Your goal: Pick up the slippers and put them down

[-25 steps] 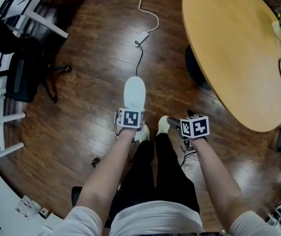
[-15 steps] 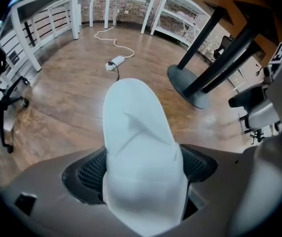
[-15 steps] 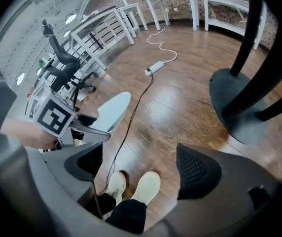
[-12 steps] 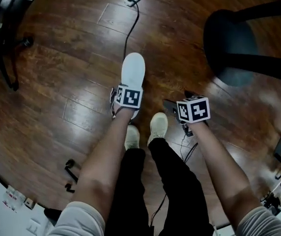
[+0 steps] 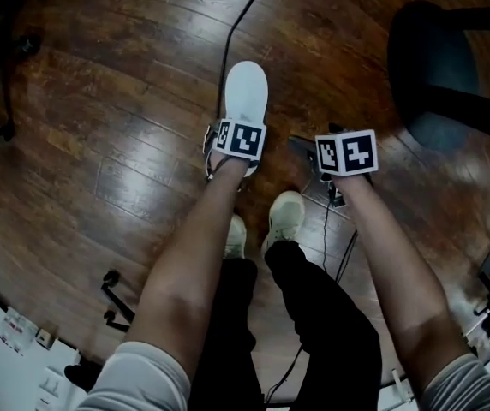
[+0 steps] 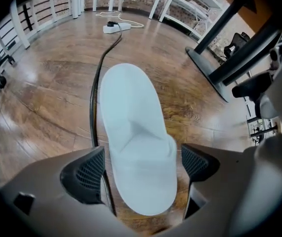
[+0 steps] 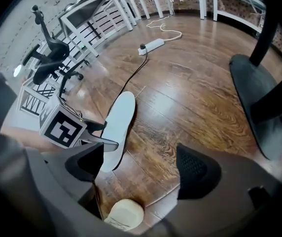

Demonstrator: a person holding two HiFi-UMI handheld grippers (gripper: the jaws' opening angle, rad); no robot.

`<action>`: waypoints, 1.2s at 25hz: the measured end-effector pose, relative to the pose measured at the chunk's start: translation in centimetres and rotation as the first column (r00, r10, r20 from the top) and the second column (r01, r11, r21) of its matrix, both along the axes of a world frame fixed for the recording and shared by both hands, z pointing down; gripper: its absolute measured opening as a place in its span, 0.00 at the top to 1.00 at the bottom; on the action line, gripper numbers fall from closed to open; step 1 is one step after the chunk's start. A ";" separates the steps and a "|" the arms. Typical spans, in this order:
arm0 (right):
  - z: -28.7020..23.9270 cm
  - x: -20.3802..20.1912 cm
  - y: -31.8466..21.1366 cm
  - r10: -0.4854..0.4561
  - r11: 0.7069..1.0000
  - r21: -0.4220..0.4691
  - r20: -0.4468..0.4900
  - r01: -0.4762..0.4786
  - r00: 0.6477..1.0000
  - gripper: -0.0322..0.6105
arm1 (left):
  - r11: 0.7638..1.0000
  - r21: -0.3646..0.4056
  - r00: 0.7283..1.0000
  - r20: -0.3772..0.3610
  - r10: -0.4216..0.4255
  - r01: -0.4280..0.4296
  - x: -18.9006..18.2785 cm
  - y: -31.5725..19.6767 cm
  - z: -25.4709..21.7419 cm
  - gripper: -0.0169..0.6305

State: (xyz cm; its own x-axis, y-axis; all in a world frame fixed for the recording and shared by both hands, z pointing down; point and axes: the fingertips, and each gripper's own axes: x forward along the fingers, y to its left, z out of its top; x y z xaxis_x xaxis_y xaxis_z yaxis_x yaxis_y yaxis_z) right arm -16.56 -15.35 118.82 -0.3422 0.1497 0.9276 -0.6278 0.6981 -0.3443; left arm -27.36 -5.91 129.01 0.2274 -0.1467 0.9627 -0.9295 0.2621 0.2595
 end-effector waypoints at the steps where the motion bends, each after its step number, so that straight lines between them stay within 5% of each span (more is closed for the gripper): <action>1: -0.8 0.1 0.2 0.001 1.000 0.006 -0.001 -0.001 1.000 0.22 | 1.000 -0.007 1.000 0.007 0.006 -0.006 -0.3 0.4 -0.9 0.23; 5: -7.3 1.1 2.2 -0.001 1.000 0.006 0.000 0.001 1.000 0.22 | 1.000 -0.014 1.000 0.020 0.008 -0.008 -0.7 3.2 -9.0 0.23; 10: -20.8 2.2 7.9 -0.041 0.999 -0.030 0.001 0.041 0.999 0.23 | 0.996 -0.076 0.997 0.049 0.057 -0.053 -1.1 10.1 -24.6 0.23; 16: -44.8 5.1 9.1 0.040 0.996 0.078 0.041 -0.043 0.998 0.25 | 0.982 0.061 0.983 0.043 0.177 -0.179 -0.6 10.5 -47.9 0.23; 20: -59.6 10.7 14.3 0.081 0.989 0.121 0.058 -0.088 0.995 0.26 | 0.960 0.085 0.963 0.065 0.261 -0.266 1.2 14.9 -63.0 0.25; 24: -71.2 19.1 17.3 0.157 0.966 0.191 0.089 -0.171 0.984 0.26 | 0.923 0.220 0.949 0.044 0.314 -0.315 6.8 14.1 -75.9 0.25; 30: -81.5 34.0 22.2 0.313 0.894 0.280 0.167 -0.350 0.935 0.26 | 0.882 0.338 0.944 0.088 0.319 -0.329 15.8 15.6 -88.3 0.25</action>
State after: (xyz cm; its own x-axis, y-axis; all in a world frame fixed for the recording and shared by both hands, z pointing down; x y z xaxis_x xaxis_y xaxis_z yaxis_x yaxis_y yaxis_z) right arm 17.48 6.86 37.31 -0.4291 -0.2700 0.8619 -0.8099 0.5375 -0.2348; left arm -11.53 9.68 40.71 0.2919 -0.3917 0.8726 -0.9557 -0.1554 0.2500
